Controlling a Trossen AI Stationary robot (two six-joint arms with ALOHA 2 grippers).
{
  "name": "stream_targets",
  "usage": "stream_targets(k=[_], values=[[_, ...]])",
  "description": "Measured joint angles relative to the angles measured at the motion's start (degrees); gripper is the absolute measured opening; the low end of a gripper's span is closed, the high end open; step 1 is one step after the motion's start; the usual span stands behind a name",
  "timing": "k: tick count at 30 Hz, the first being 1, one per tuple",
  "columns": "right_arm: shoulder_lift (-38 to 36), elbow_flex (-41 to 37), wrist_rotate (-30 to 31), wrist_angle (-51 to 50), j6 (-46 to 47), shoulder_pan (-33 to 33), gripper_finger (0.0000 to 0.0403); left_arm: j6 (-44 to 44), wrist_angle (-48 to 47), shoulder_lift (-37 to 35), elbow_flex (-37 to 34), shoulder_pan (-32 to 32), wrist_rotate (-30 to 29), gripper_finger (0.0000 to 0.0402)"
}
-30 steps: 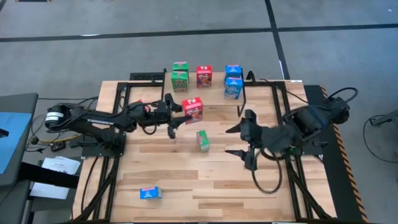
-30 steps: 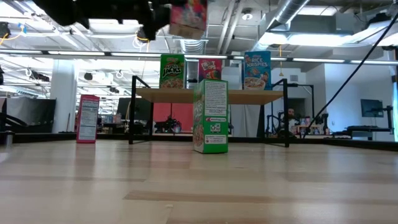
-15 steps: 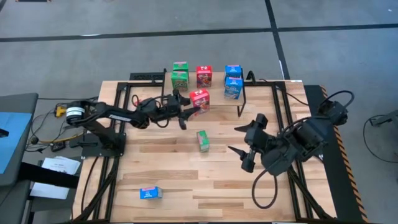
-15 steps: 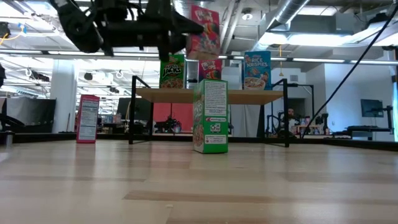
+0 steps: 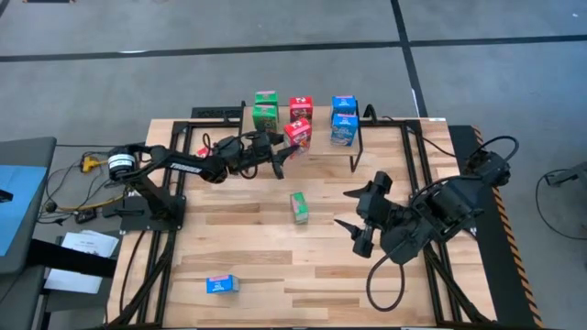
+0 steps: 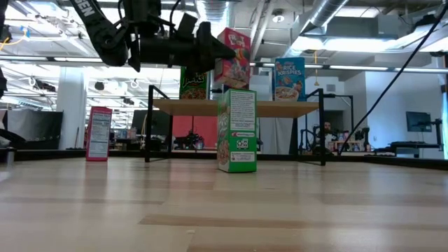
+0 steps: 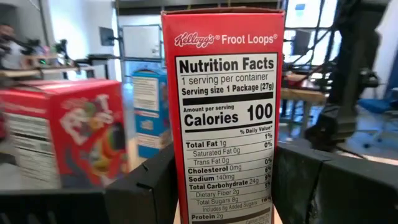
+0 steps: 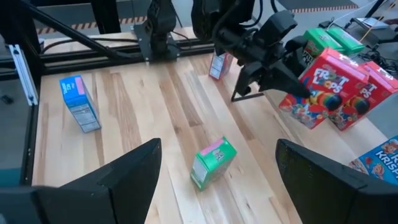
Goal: Stack cereal on shelf
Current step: Put the bottom red cereal box on the shelf aligned with the other red cereal box
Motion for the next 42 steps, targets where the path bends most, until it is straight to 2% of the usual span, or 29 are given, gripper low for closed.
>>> stream_targets(k=[6,13,29,37,42], values=[[0.1,0.0,0.0,0.2,0.0,0.0,0.034,4.8,-0.1,0.0,0.0,0.0,-0.1,0.0181],[0.1,0.0,0.0,0.2,0.0,0.0,0.034,5.6,-2.5,0.0,0.0,0.1,-3.0,0.0181],[0.1,0.0,0.0,0.4,-0.1,0.0,0.034,3.3,-5.0,0.0,0.0,1.3,-5.2,0.0181],[0.1,0.0,0.0,0.4,-0.1,0.0,0.034,4.5,-13.9,0.0,5.9,1.2,-3.0,0.0181],[0.1,0.0,-0.2,0.4,-0.1,0.2,0.034,2.9,-14.8,0.0,6.1,1.2,-6.4,0.0181]])
